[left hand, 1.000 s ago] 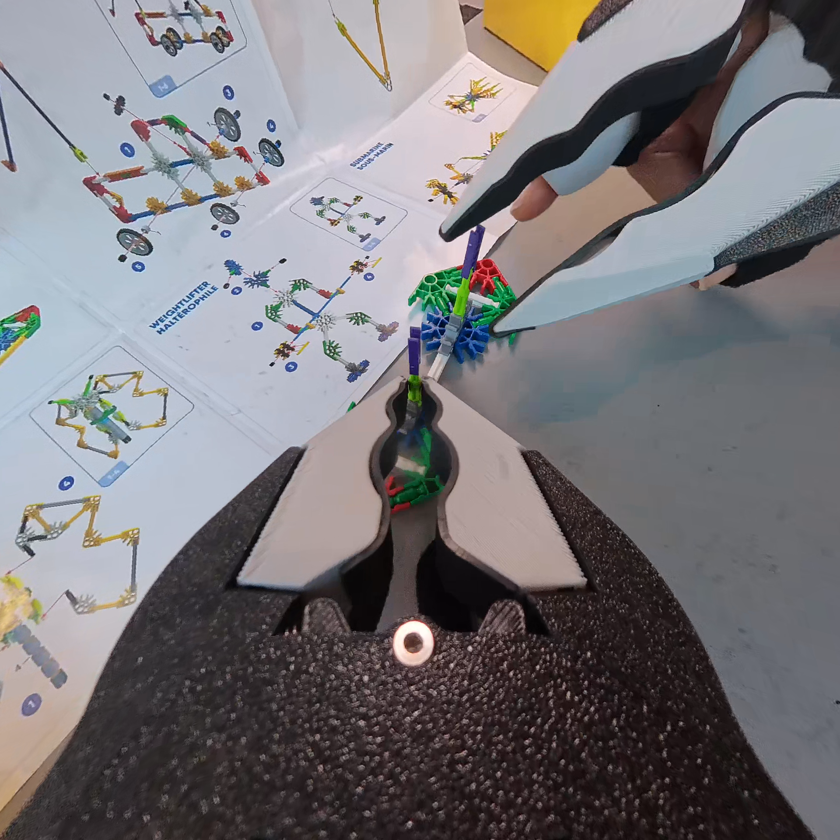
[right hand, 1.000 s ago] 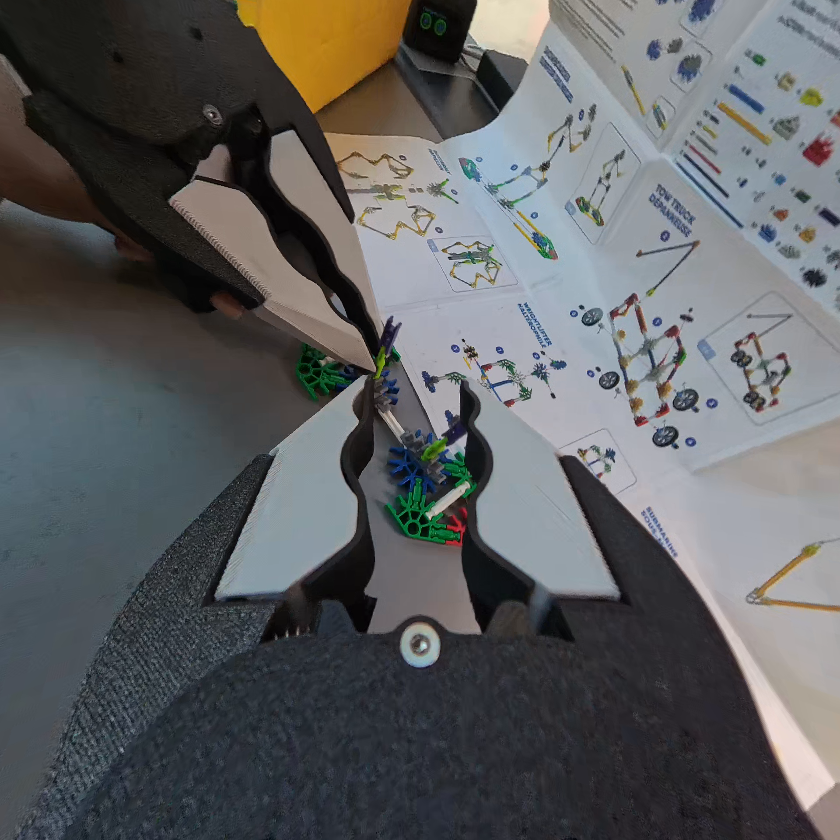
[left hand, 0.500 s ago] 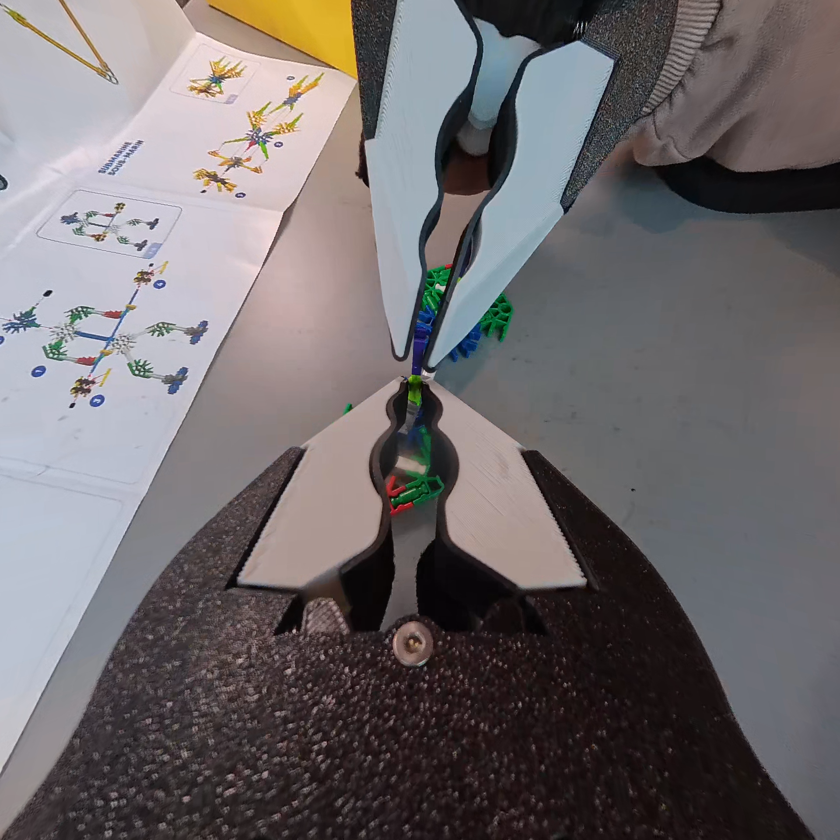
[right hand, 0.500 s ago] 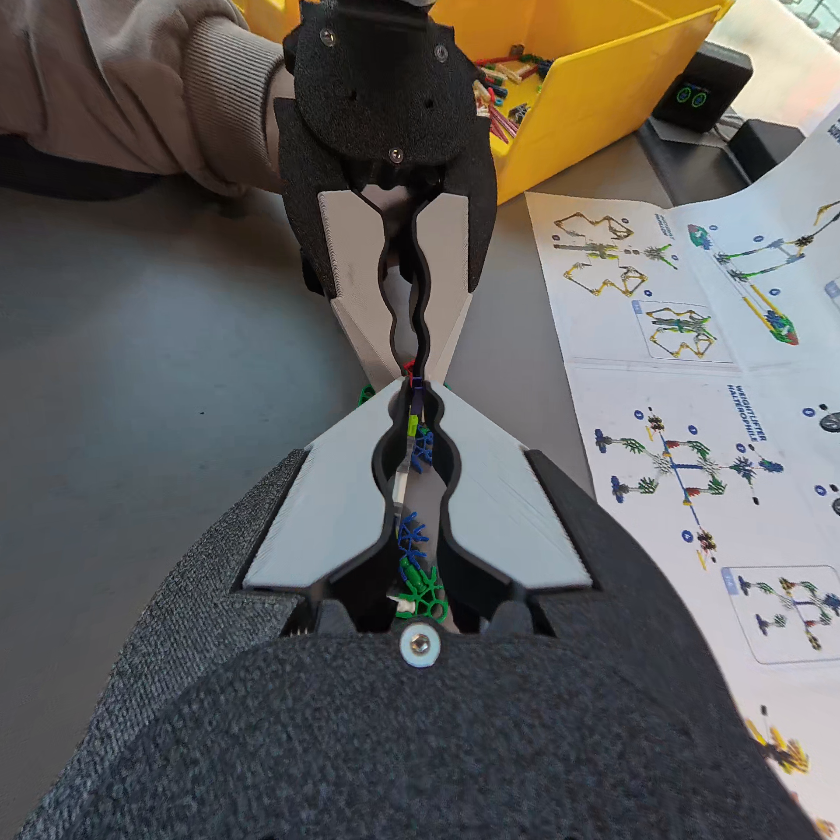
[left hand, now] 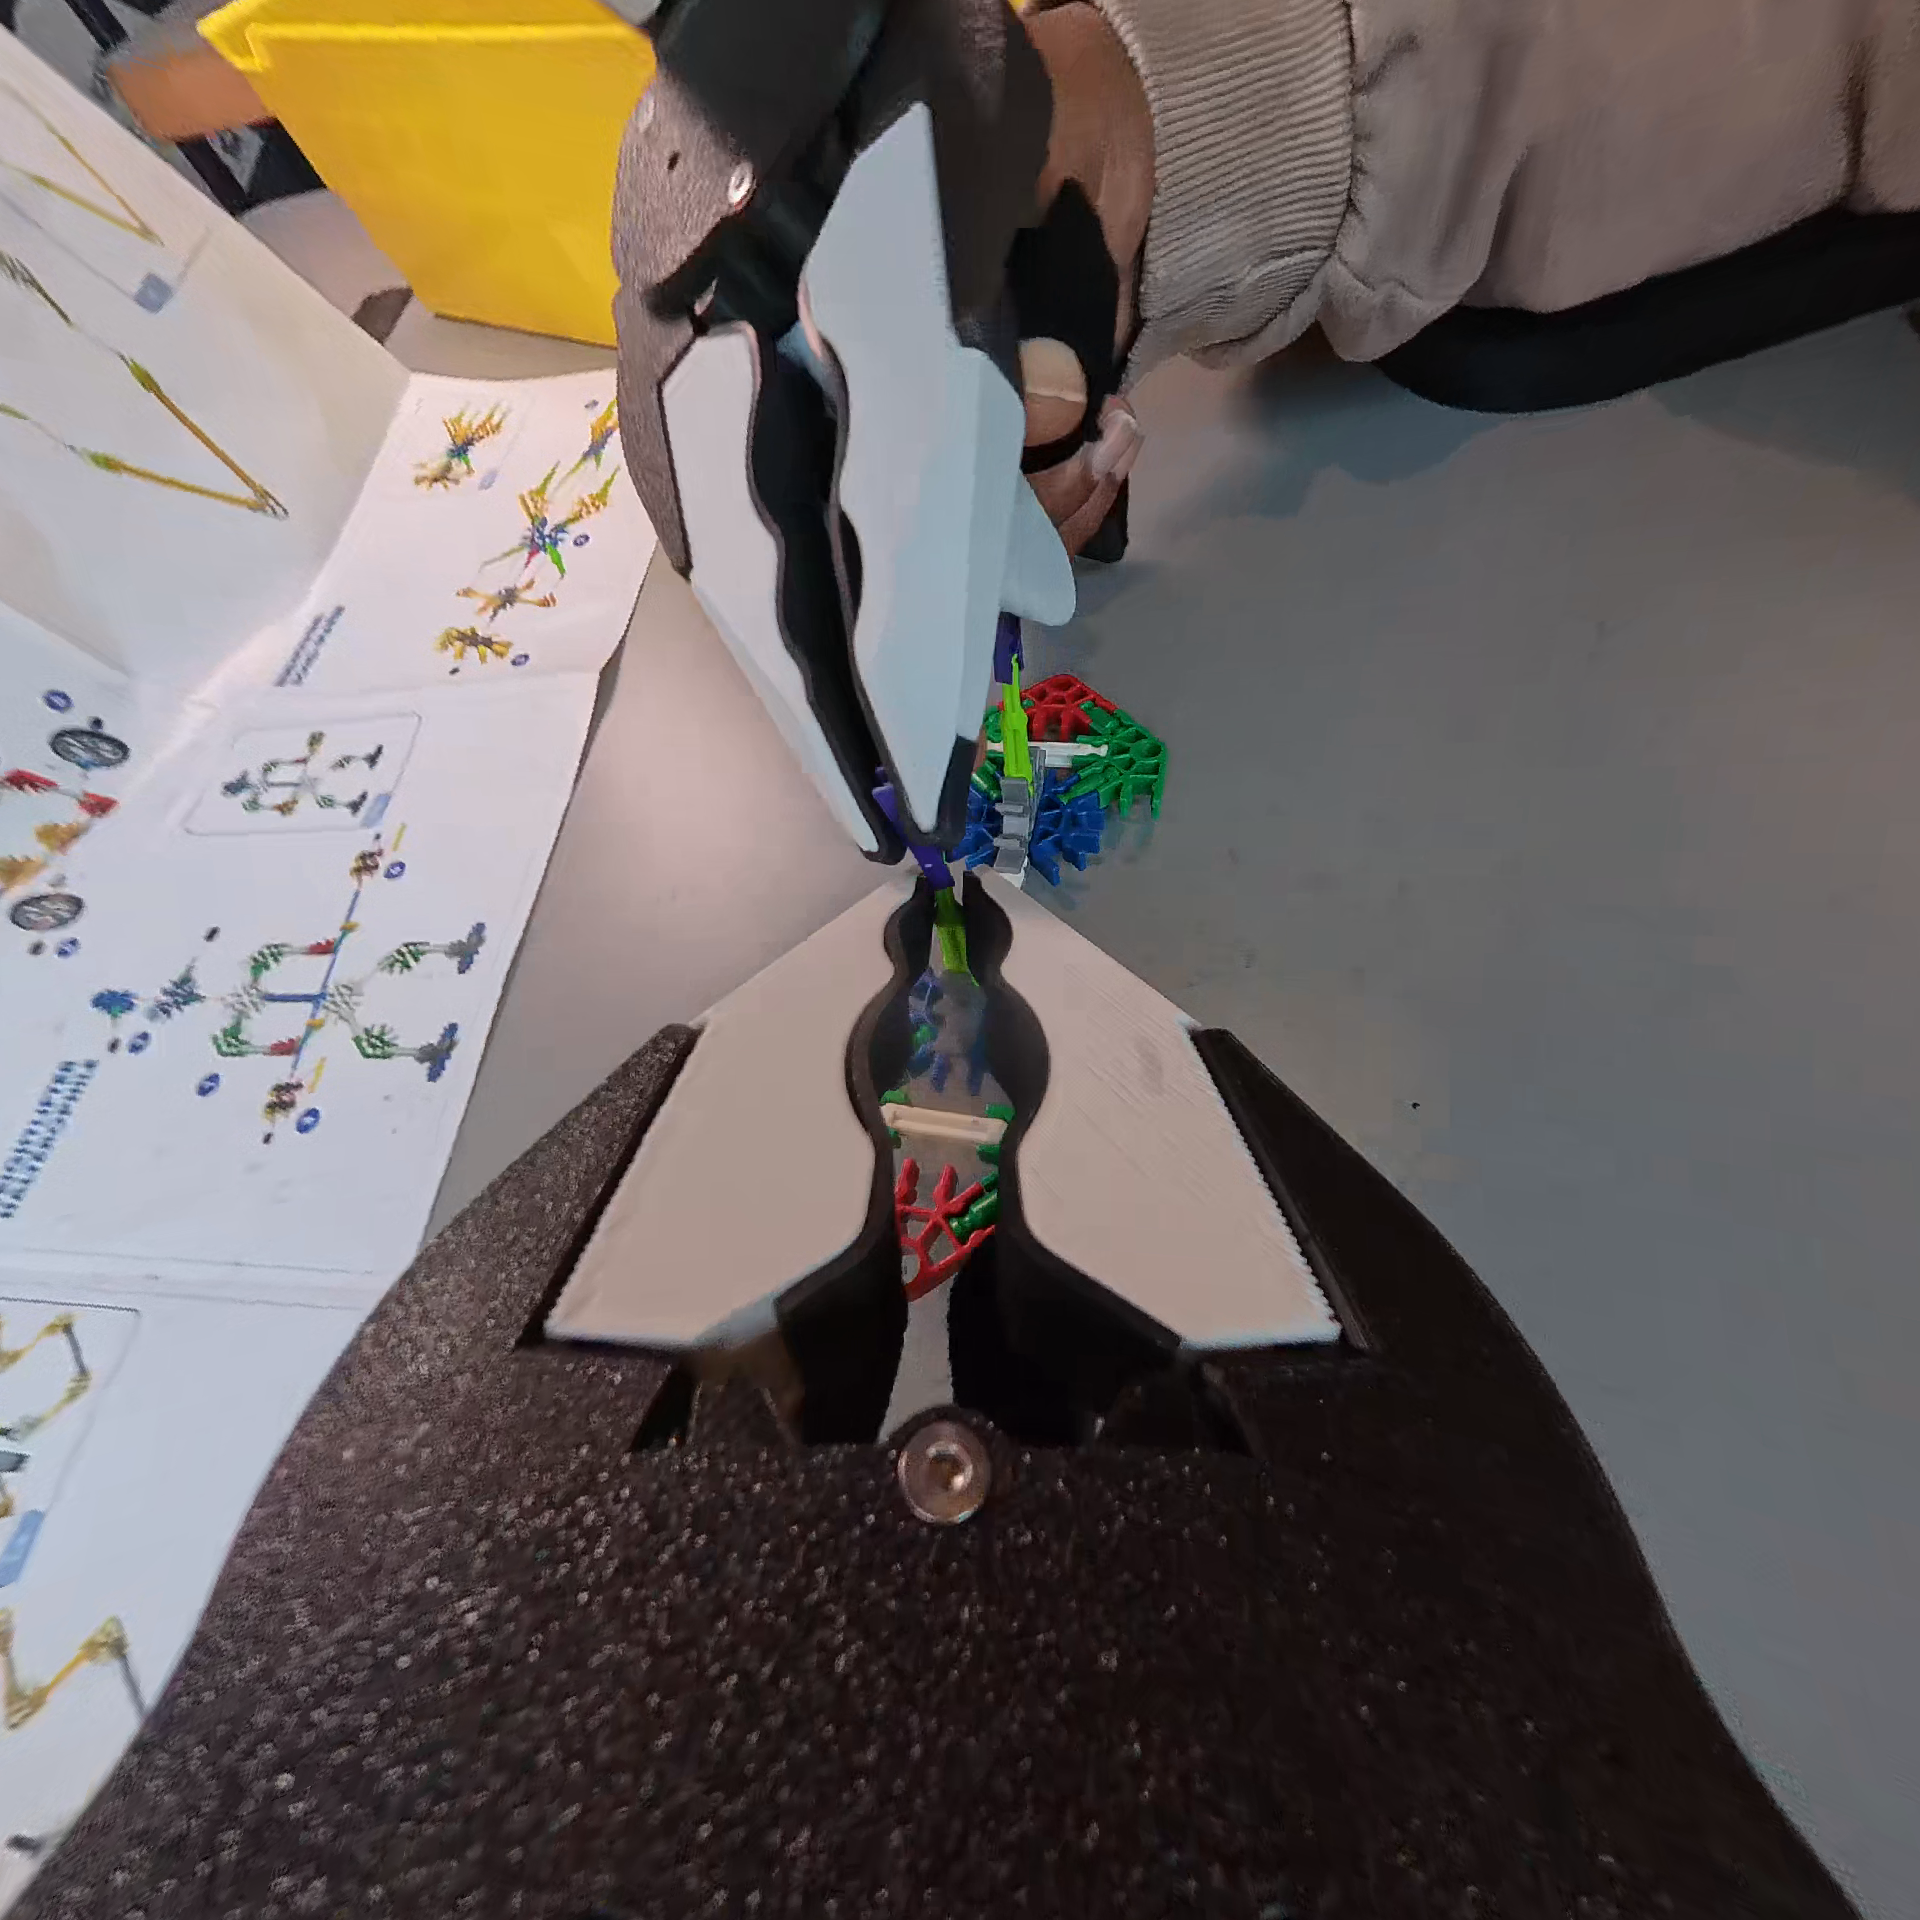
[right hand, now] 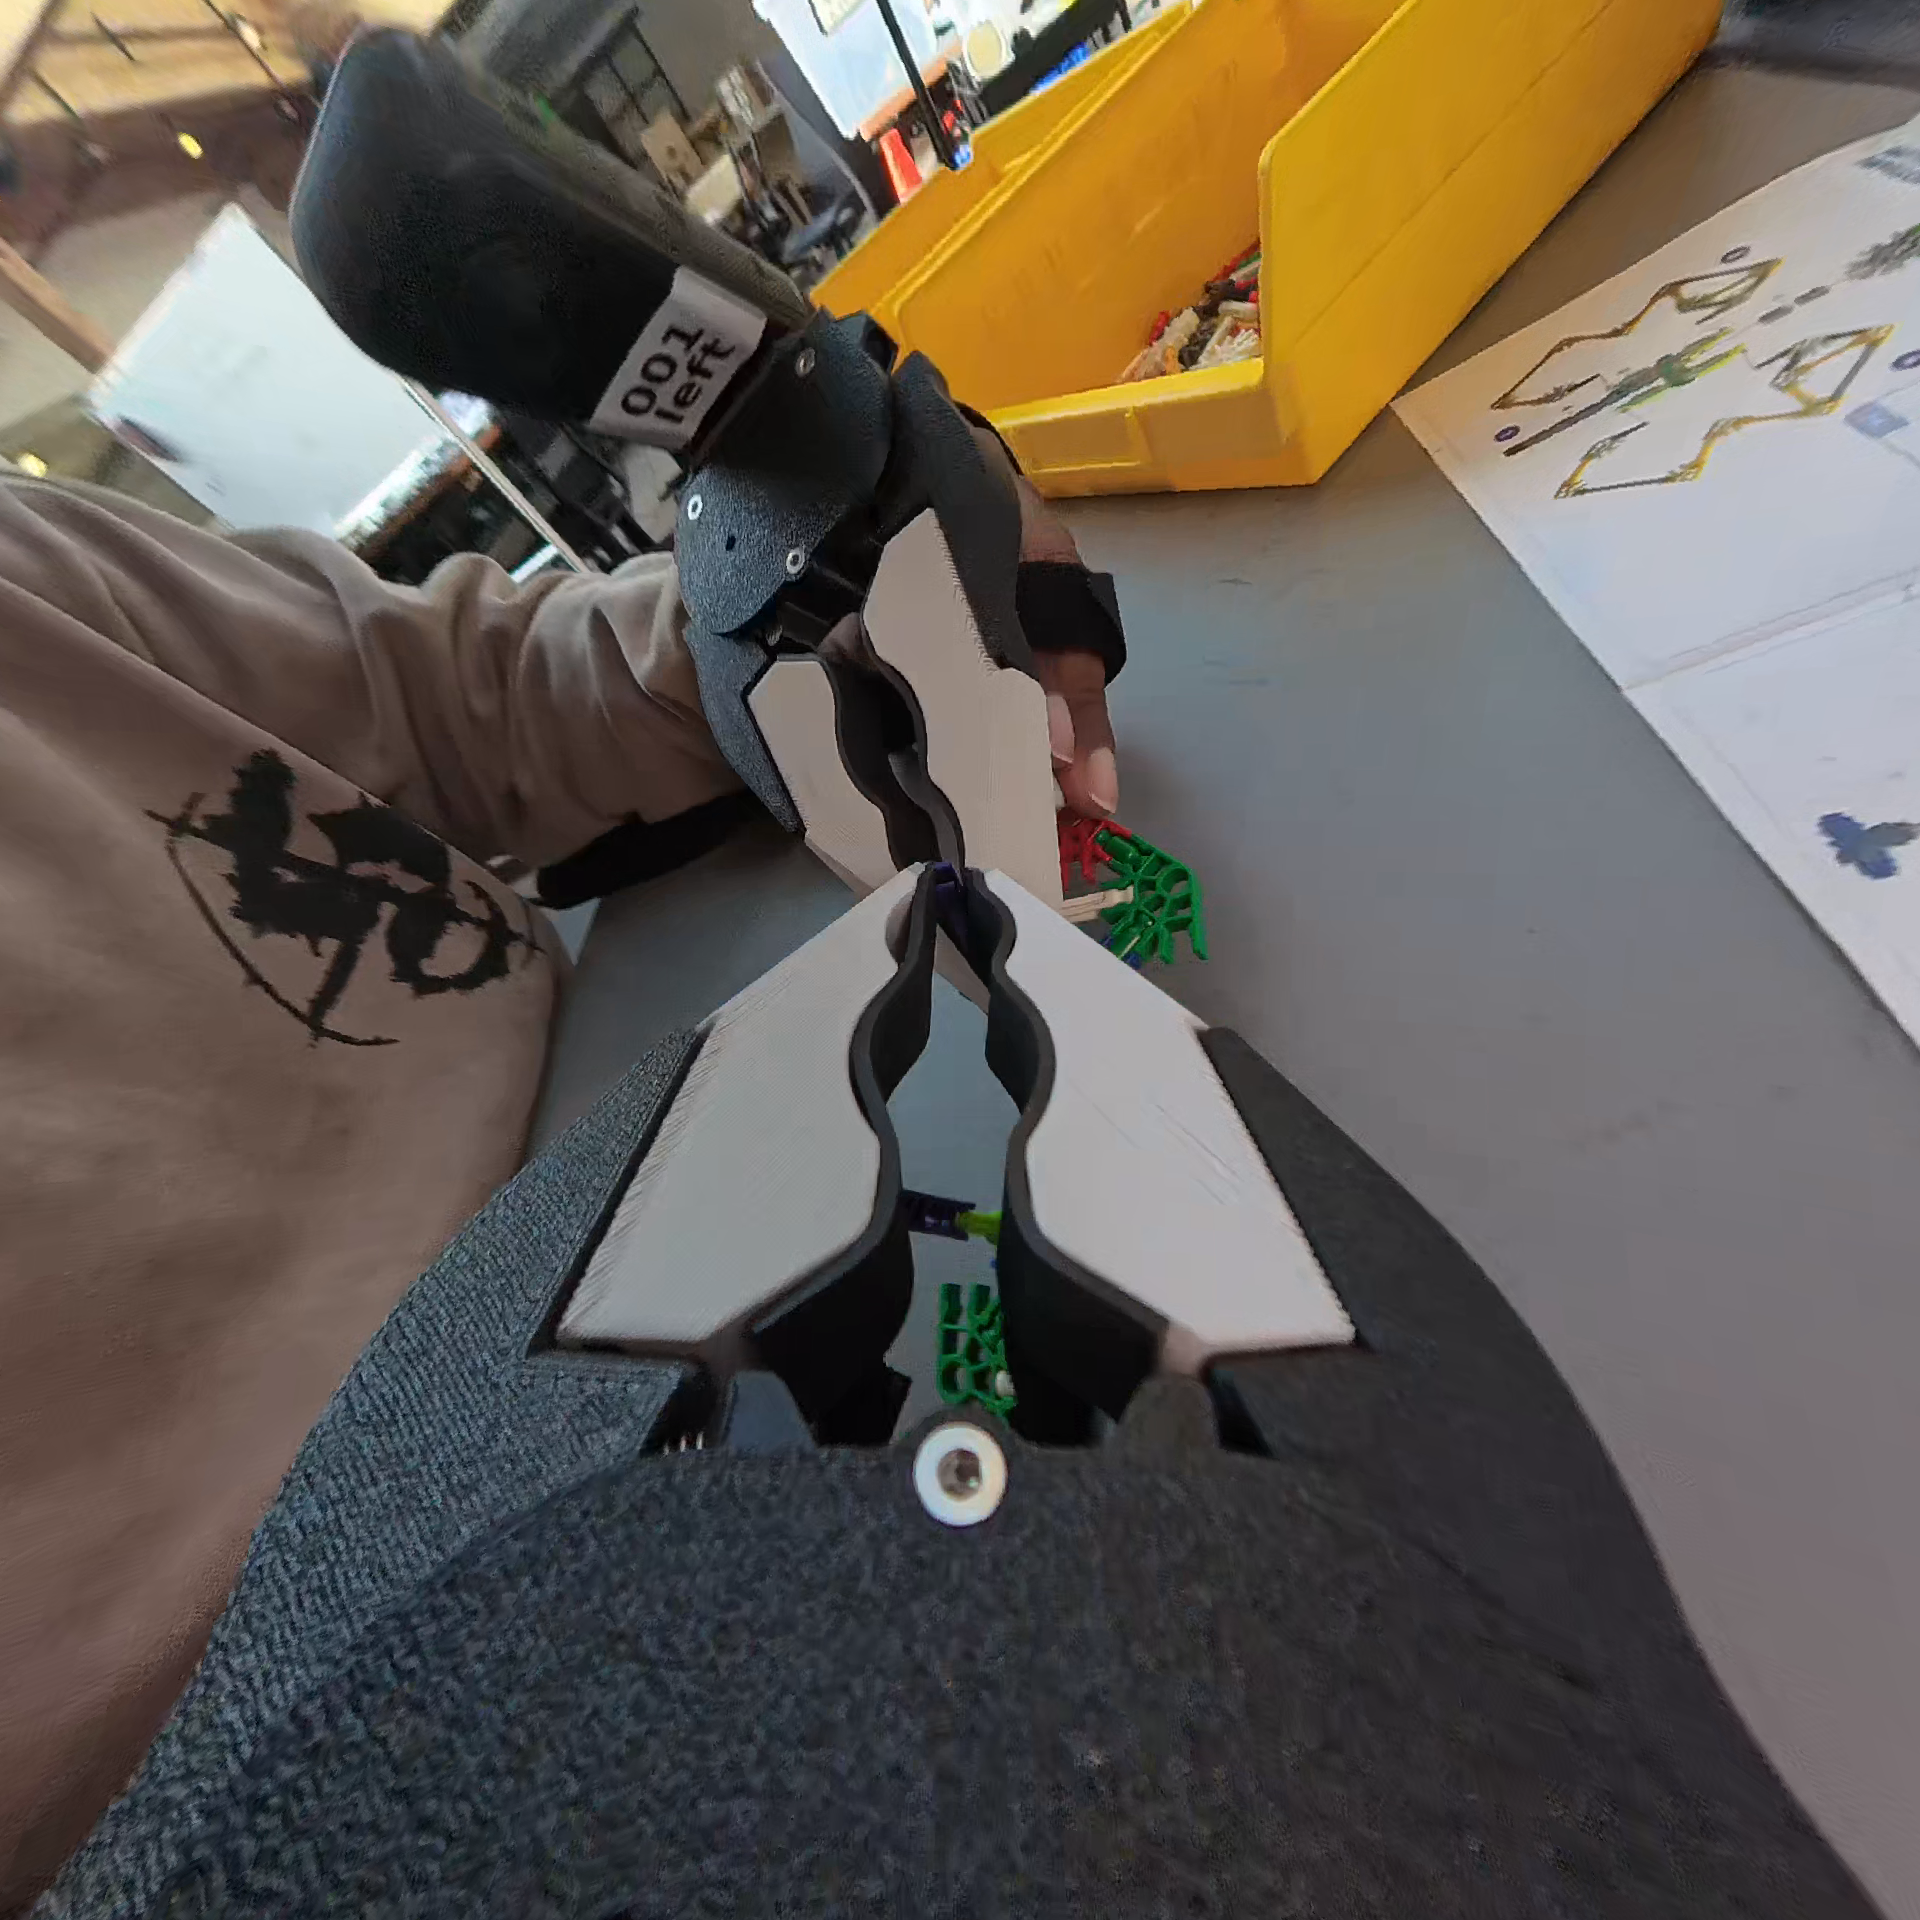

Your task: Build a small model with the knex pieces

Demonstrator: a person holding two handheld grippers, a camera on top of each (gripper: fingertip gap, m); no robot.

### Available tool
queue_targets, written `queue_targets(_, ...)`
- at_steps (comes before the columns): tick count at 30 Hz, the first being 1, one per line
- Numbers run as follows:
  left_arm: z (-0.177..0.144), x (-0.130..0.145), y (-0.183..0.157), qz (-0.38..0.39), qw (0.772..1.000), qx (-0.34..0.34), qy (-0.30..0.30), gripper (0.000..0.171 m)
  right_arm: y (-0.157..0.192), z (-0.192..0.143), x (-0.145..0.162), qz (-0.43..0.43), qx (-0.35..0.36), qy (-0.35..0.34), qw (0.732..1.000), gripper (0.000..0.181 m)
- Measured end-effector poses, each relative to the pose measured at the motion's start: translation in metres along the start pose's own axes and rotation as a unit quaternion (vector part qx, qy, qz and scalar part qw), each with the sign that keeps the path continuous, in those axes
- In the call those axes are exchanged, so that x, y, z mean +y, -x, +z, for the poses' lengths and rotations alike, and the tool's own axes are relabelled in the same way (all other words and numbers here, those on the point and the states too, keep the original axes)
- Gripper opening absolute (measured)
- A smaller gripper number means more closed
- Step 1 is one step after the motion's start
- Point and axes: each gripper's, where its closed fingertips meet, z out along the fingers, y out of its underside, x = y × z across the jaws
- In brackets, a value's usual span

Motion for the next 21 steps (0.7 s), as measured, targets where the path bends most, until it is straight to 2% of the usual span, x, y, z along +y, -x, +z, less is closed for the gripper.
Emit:
queue_targets(4,0.002,-0.009,-0.005,0.131,0.99,-0.05,0.016,0.003,0.014,-0.007,0.003,0.105,-0.096,-0.028,0.989,0.002)
queue_targets(6,0.003,-0.014,-0.007,0.172,0.982,-0.069,0.019,0.003,0.018,-0.011,0.002,0.125,-0.132,-0.037,0.983,0.002)
queue_targets(8,0.003,-0.017,-0.007,0.186,0.979,-0.078,0.011,0.003,0.017,-0.015,-0.006,0.13,-0.136,-0.063,0.98,0.002)
queue_targets(10,0.004,-0.015,-0.005,0.159,0.984,-0.074,0.01,0.004,0.016,-0.02,-0.019,0.12,-0.13,-0.095,0.98,0.002)
queue_targets(13,0.005,-0.005,-0.001,0.072,0.996,-0.046,0.01,0.004,0.001,-0.032,-0.036,0.05,-0.039,-0.123,0.99,0.002)
queue_targets(16,0.006,0.009,0.0,-0.01,1.0,-0.012,0.019,0.004,-0.013,-0.062,-0.064,-0.063,0.107,-0.137,0.983,0.001)
queue_targets(18,0.007,0.013,0.002,-0.05,0.999,0.001,0.02,0.004,-0.023,-0.099,-0.085,-0.137,0.224,-0.134,0.956,0.002)
queue_targets(21,0.007,0.013,0.002,-0.08,0.997,0.011,0.017,0.004,-0.035,-0.179,-0.109,-0.19,0.379,-0.137,0.895,0.002)
